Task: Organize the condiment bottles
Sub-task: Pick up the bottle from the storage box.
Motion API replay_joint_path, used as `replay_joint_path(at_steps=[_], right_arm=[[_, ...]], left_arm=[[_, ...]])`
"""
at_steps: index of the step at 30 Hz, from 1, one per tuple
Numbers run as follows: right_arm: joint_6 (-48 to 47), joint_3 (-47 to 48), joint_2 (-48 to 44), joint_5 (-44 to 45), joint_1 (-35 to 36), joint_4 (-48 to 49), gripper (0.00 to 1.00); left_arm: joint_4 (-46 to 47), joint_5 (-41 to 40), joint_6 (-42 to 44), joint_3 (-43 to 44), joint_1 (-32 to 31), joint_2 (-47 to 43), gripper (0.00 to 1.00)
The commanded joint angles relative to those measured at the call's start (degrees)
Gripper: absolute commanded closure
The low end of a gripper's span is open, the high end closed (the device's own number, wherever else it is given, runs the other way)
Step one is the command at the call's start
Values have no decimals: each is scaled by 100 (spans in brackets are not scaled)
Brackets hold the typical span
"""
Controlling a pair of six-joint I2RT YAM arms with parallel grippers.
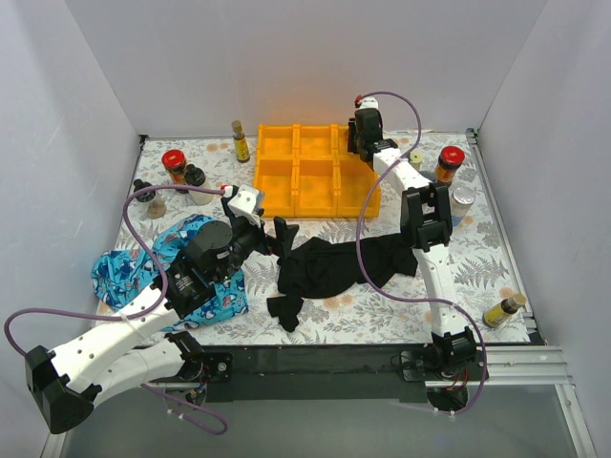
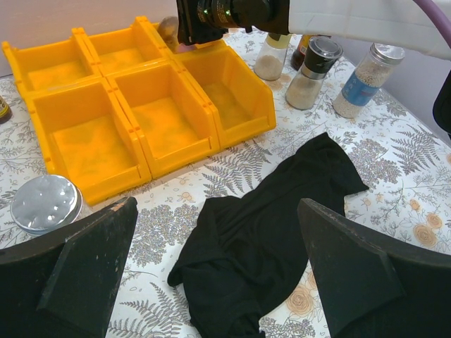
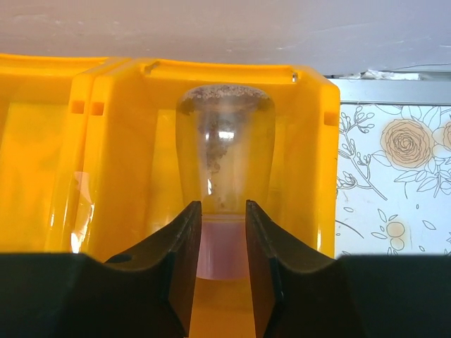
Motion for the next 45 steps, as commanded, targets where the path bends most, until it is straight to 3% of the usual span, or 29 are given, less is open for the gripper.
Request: replay_joint_path(at_steps=[1, 4, 6, 8, 9, 14, 31, 37, 41, 45], right_arm=[[-60, -211, -28, 13, -29, 203, 76], [-104, -246, -90, -39, -29, 264, 78], [-148, -220, -108, -171, -29, 291, 66], [-192, -203, -99, -312, -29, 256, 45], [-192, -202, -81, -303, -29, 204, 41], [-87, -27, 86, -154, -116, -438, 39], [-34, 298, 428, -119, -160, -1141, 50], [-86, 334, 411, -145, -169, -1212, 71], [-86, 168, 78, -425, -169, -1029, 92], [-104, -430, -711, -734, -134, -703, 99]], left_arm=[[85, -28, 82, -54, -2, -45, 2], [94, -55, 90, -63, -2, -10, 2], [94, -37, 91, -46, -2, 25, 2], [94, -20, 99, -46, -2, 69, 2], [102, -28, 99, -46, -2, 86, 2], [111, -72, 108, -72, -2, 139, 2], [111, 59, 91, -37, -2, 289, 2], [111, 95, 82, -28, -2, 298, 2], [111, 95, 82, -28, -2, 289, 2], [102, 42, 91, -46, -2, 254, 2]])
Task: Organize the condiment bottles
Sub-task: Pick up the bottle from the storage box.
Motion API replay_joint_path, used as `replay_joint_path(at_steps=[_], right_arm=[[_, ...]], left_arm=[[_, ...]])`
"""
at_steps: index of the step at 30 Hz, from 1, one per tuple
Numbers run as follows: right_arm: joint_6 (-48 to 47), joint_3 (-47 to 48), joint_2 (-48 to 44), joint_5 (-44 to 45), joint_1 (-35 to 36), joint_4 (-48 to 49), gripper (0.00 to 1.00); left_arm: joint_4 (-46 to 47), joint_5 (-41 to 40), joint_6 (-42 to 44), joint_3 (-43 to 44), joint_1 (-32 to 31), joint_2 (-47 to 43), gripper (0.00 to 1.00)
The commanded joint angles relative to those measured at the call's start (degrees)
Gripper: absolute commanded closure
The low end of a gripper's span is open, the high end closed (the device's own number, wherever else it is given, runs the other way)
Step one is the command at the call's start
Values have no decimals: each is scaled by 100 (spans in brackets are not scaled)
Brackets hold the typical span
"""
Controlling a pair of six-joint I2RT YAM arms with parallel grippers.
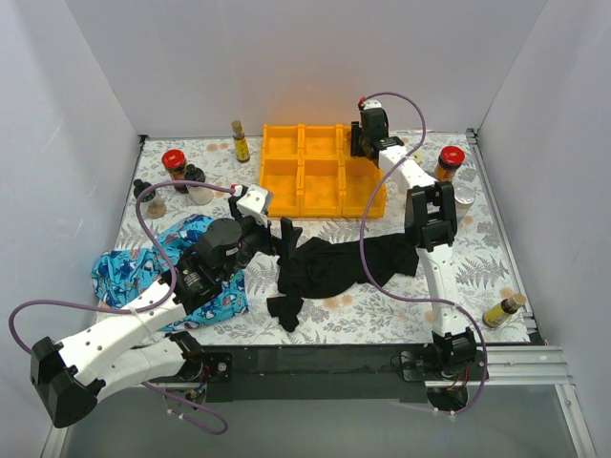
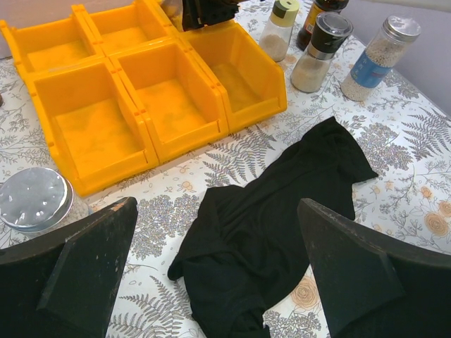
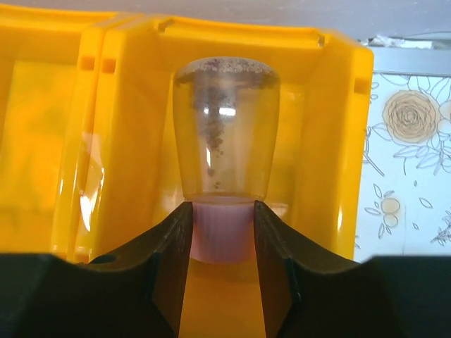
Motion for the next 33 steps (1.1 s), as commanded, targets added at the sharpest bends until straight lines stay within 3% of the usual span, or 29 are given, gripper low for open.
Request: replay_joint_path(at_steps=[1, 6, 15, 17, 20, 27, 29, 33], right_arm=[[-73, -655, -777, -334, -3, -139, 99], [-135, -789, -1226, -325, -3, 108, 99], [-302, -324, -1086, -378, -3, 213, 99], [-363, -236, -998, -290, -3, 205, 77], [-407, -183, -849, -141, -3, 135, 56], [-504, -51, -463, -79, -3, -199, 44], [-644, -16, -374, -26, -3, -208, 36], [-794, 81, -163, 150, 6, -279, 34]], left_arm=[[109, -13, 80, -39, -2, -68, 2], [109, -56, 88, -48, -2, -77, 2], [109, -109, 97, -57, -2, -6, 2], [118, -109, 97, -57, -2, 20, 2], [118, -101, 97, -57, 6, 73, 2], [109, -57, 97, -48, -2, 161, 2], [118, -48, 97, -39, -2, 178, 2], [126, -39, 97, -39, -2, 231, 2]])
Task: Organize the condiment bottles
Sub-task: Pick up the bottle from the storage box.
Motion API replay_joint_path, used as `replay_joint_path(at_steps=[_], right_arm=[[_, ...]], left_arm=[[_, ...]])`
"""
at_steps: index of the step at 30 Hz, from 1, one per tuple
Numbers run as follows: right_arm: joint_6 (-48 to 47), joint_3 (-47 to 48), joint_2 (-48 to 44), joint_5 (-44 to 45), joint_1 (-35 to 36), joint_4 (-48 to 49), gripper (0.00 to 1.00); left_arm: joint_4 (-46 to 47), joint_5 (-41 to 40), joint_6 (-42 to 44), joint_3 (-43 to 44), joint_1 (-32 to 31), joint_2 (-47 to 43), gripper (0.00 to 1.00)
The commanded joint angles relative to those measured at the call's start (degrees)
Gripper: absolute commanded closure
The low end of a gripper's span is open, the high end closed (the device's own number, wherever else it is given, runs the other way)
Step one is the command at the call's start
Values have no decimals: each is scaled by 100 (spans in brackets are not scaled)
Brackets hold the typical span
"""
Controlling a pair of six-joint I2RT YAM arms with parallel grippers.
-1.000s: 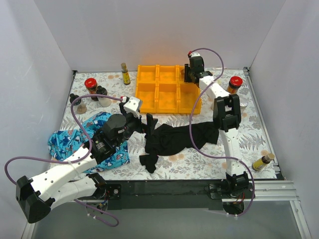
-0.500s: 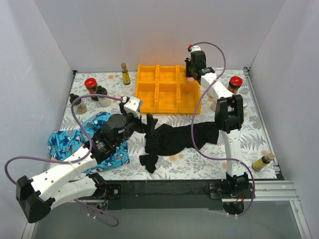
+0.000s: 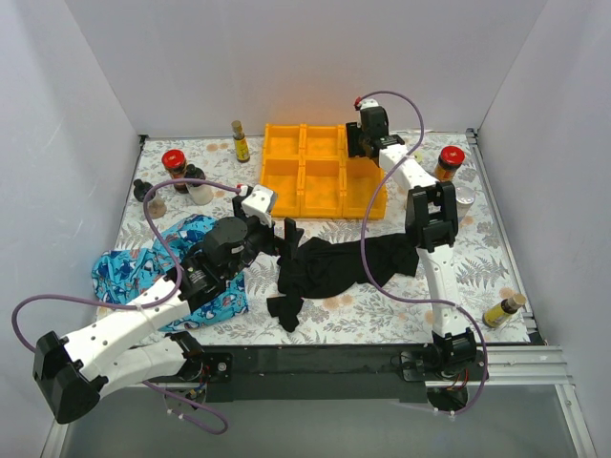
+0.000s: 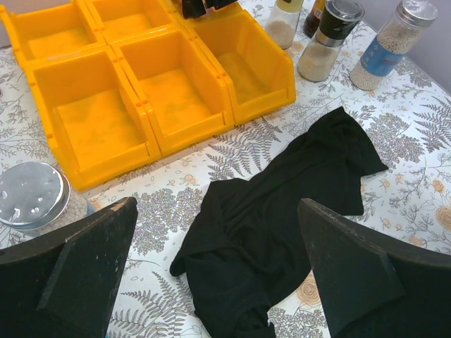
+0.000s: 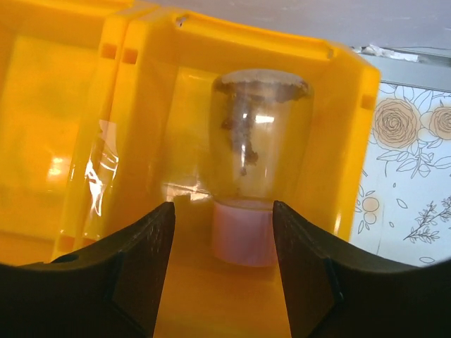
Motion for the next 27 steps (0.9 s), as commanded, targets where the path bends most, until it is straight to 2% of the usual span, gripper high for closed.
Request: replay_joint_path(at_steps=[1, 7, 8, 10, 15, 20, 23, 27], right_arm=[[-269, 328, 213, 222, 19, -141, 34], [-313, 600, 485, 134, 28, -413, 29], [-322, 635, 538, 143, 19, -518, 25], [-322, 627, 547, 134, 19, -563, 23], [-252, 548, 398, -243, 19, -756, 28], [178, 223, 47, 133, 28, -1072, 34], [502, 21, -164, 248, 80, -1126, 32], [916, 353, -86, 608, 107, -1521, 31]], left_arm=[[127, -26, 71, -35, -2, 34, 2], [118, -8, 62, -26, -2, 78, 2], [126, -8, 62, -26, -2, 69, 2], [127, 0, 62, -26, -2, 69, 2], [118, 35, 53, -17, -2, 61, 2], [118, 44, 53, -17, -2, -10, 2], [126, 44, 62, -17, -2, -18, 2], [118, 71, 54, -8, -2, -36, 2]])
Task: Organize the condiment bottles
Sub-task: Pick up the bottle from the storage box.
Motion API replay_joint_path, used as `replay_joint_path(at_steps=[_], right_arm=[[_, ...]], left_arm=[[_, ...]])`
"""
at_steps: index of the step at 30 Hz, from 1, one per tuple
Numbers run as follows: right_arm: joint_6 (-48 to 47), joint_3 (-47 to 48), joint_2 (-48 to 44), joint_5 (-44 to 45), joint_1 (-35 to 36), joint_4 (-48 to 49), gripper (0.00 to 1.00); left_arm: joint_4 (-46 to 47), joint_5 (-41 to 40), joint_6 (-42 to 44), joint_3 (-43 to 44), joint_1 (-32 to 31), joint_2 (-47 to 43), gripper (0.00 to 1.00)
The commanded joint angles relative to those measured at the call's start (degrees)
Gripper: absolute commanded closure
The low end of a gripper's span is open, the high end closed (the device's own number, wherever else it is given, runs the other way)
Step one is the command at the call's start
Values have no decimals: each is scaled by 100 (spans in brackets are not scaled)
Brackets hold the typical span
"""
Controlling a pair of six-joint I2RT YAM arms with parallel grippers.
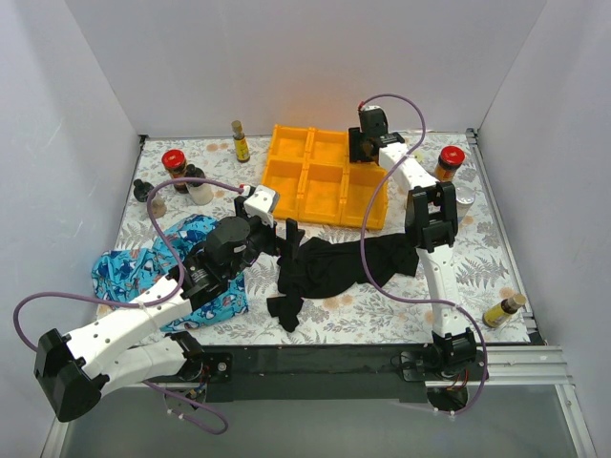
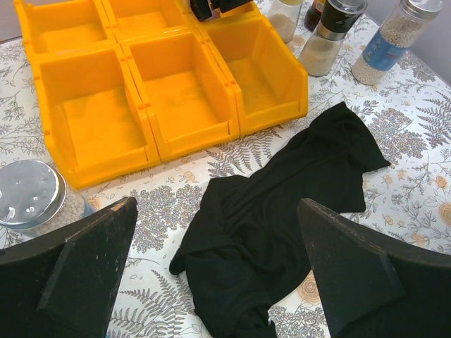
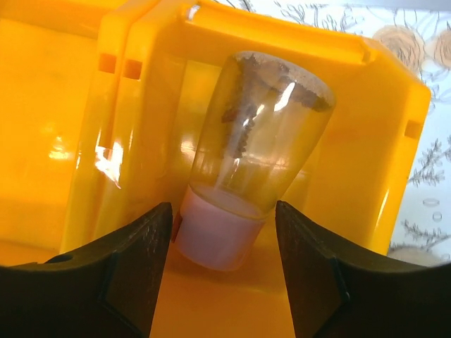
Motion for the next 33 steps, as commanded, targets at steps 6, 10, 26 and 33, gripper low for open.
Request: replay_joint_path(at_steps=[6, 10, 26, 33], right_arm=[[1122, 68, 11, 480, 55, -816, 32], [1457, -20, 143, 296, 28, -895, 32], [1906, -275, 47, 129, -227, -922, 28], [1721, -187, 240, 102, -253, -1000, 38]], left_arm=[[118, 38, 60, -17, -2, -176, 2], [118, 47, 60, -8, -2, -176, 2], [118, 73, 60, -8, -2, -308, 2], [118, 73, 60, -8, -2, -352, 2]])
